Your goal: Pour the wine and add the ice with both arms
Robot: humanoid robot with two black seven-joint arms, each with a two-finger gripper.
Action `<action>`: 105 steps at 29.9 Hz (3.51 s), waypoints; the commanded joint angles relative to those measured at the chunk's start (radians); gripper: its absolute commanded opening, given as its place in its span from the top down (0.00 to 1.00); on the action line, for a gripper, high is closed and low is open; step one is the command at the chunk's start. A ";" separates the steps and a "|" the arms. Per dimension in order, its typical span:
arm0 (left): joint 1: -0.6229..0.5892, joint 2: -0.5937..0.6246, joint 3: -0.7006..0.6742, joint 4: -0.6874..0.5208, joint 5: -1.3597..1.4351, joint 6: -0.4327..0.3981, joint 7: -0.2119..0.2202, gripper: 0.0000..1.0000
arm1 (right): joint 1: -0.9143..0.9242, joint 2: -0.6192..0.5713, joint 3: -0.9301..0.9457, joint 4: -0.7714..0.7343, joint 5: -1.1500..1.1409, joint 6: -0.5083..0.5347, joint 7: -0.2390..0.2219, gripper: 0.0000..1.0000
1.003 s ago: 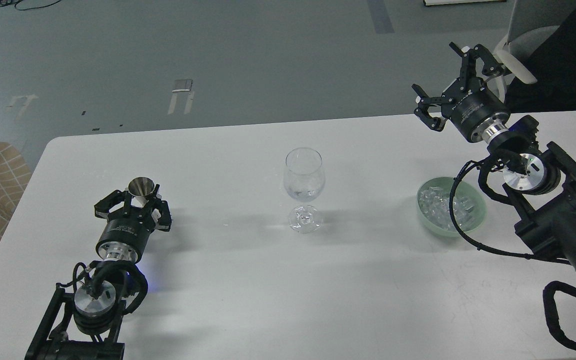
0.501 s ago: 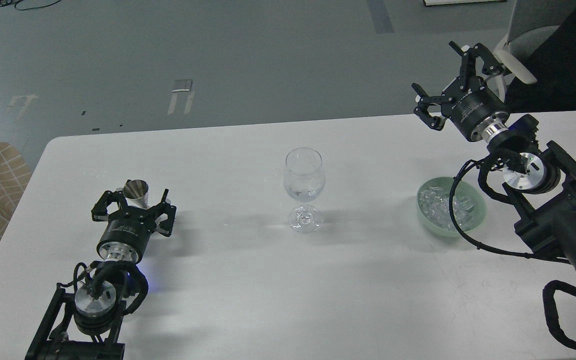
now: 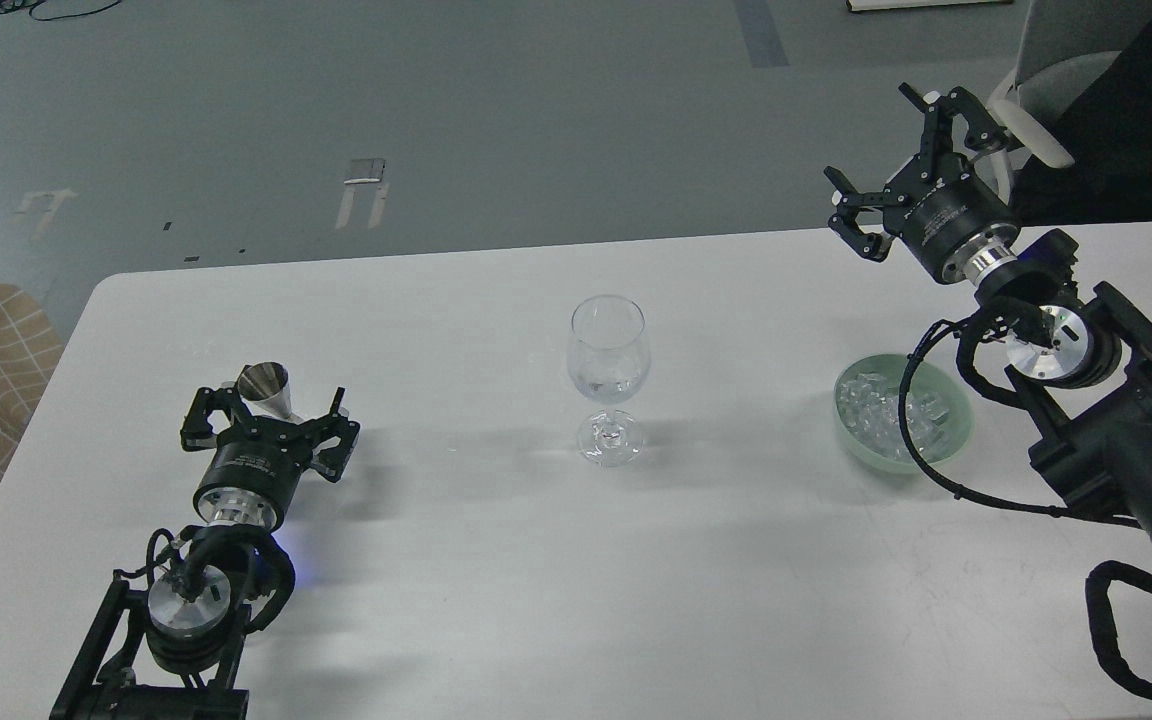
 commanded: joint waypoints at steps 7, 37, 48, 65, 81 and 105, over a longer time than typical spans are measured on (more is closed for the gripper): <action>0.002 0.015 -0.014 -0.003 -0.006 -0.001 0.003 0.02 | 0.002 0.000 0.000 0.000 0.000 0.000 0.000 0.00; 0.071 0.032 -0.033 -0.124 -0.012 0.007 0.040 0.02 | 0.008 0.008 0.000 0.000 0.000 0.000 0.000 0.00; 0.085 0.035 -0.034 -0.218 -0.012 0.033 0.062 0.02 | 0.010 0.016 0.000 0.000 0.000 0.000 0.000 0.00; -0.131 0.279 -0.054 -0.328 0.005 0.142 0.088 0.02 | 0.008 -0.006 -0.006 0.017 -0.015 0.006 0.000 0.00; -0.446 0.413 0.183 -0.180 0.230 0.142 0.155 0.02 | -0.031 -0.389 -0.276 0.388 -0.437 -0.018 0.006 0.01; -0.572 0.384 0.360 -0.041 0.476 0.107 0.152 0.02 | -0.501 -0.679 -0.305 0.789 -1.540 -0.474 0.075 0.02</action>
